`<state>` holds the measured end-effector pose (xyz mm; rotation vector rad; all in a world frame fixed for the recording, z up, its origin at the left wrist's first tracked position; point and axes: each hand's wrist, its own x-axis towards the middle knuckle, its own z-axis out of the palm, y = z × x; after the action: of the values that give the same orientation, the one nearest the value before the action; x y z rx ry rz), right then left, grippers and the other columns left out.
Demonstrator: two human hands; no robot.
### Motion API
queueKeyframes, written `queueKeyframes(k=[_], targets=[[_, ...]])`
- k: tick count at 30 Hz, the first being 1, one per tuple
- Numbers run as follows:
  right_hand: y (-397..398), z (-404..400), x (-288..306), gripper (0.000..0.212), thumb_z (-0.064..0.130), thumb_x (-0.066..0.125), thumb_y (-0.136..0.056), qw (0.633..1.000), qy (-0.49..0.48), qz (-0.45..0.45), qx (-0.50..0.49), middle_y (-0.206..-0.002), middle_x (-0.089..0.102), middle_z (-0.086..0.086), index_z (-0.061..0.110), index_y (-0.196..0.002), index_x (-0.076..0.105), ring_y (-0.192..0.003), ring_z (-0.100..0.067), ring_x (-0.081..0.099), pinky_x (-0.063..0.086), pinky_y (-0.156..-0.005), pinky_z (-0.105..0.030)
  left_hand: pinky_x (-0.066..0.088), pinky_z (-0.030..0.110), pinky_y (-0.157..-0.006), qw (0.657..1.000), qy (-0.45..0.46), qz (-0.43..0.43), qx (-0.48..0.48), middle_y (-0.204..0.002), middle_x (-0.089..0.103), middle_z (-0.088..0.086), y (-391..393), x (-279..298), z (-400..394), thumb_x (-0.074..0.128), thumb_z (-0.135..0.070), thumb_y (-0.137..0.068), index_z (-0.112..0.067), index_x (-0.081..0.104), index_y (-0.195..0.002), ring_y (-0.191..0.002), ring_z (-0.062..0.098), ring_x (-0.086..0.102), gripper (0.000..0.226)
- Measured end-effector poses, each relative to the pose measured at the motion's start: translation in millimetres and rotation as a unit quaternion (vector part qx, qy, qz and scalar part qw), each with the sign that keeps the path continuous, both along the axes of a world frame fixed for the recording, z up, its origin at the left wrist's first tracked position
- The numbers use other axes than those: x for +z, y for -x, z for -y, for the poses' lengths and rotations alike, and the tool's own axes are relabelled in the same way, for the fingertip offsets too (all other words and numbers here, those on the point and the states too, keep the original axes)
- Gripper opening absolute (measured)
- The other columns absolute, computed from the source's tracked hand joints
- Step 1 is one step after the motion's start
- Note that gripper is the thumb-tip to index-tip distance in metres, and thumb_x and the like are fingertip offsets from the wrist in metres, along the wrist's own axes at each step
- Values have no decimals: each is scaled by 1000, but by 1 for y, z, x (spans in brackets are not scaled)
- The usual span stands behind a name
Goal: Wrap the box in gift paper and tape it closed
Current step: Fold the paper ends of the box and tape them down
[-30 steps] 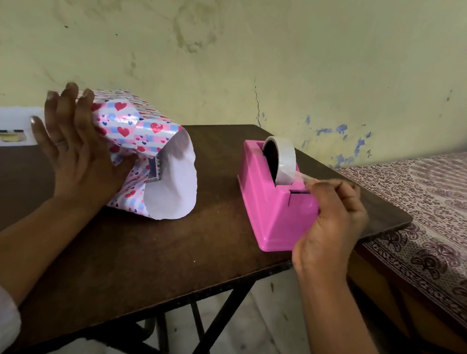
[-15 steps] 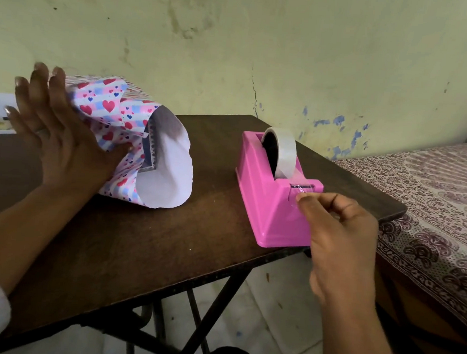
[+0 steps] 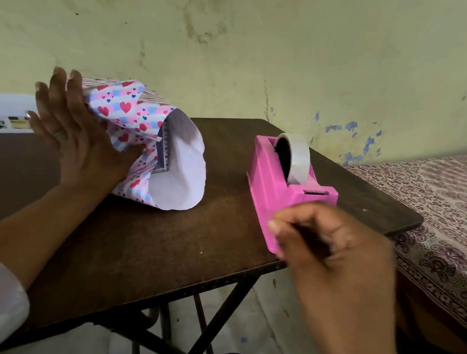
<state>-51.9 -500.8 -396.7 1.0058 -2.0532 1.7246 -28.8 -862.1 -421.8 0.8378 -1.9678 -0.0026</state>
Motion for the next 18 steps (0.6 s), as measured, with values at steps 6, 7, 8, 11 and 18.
queueKeyframes(k=[6, 7, 8, 11, 18], targets=[[-7, 81, -3, 12, 6, 76, -74, 971, -67, 25, 229, -66, 66, 14, 16, -81, 74, -62, 0, 62, 48, -63, -13, -1, 57, -110, 995, 84, -55, 2, -154, 9, 23, -6, 14, -38, 58, -66, -73, -3, 6, -147, -141, 43, 5, 110], [-5, 94, 0, 14, 6, 76, -74, 968, -81, 16, 237, -64, 65, 12, 16, -83, 75, -60, 0, 61, 48, -64, -14, 0, 58, -110, 995, 87, -54, 2, -154, 10, 23, -8, 14, -37, 58, -67, -74, -4, 6, -147, -141, 43, 6, 109], [0, 106, 2, 15, 6, 76, -74, 968, -91, 0, 235, -63, 64, 11, 16, -84, 74, -58, 0, 60, 48, -65, -16, 0, 58, -110, 995, 81, -54, -2, -154, 10, 23, -8, 15, -38, 57, -67, -74, -6, 4, -146, -142, 43, 6, 108], [16, 140, 13, 14, 1, 72, -76, 971, -101, -38, 213, -60, 64, 7, 14, -81, 71, -54, 0, 58, 53, -65, -25, -1, 57, -110, 996, 75, -55, -16, -155, 9, 21, -10, 16, -37, 54, -69, -75, -9, 0, -146, -142, 40, 4, 108], [58, 198, 14, 8, 13, 71, -78, 982, -167, -59, 70, -68, 65, 3, 8, -80, 65, -72, -17, 66, 52, -80, -35, 0, 59, -110, 995, 77, -55, -18, -156, 11, 18, -7, 17, -35, 63, -68, -71, -12, 1, -146, -143, 38, 6, 112]])
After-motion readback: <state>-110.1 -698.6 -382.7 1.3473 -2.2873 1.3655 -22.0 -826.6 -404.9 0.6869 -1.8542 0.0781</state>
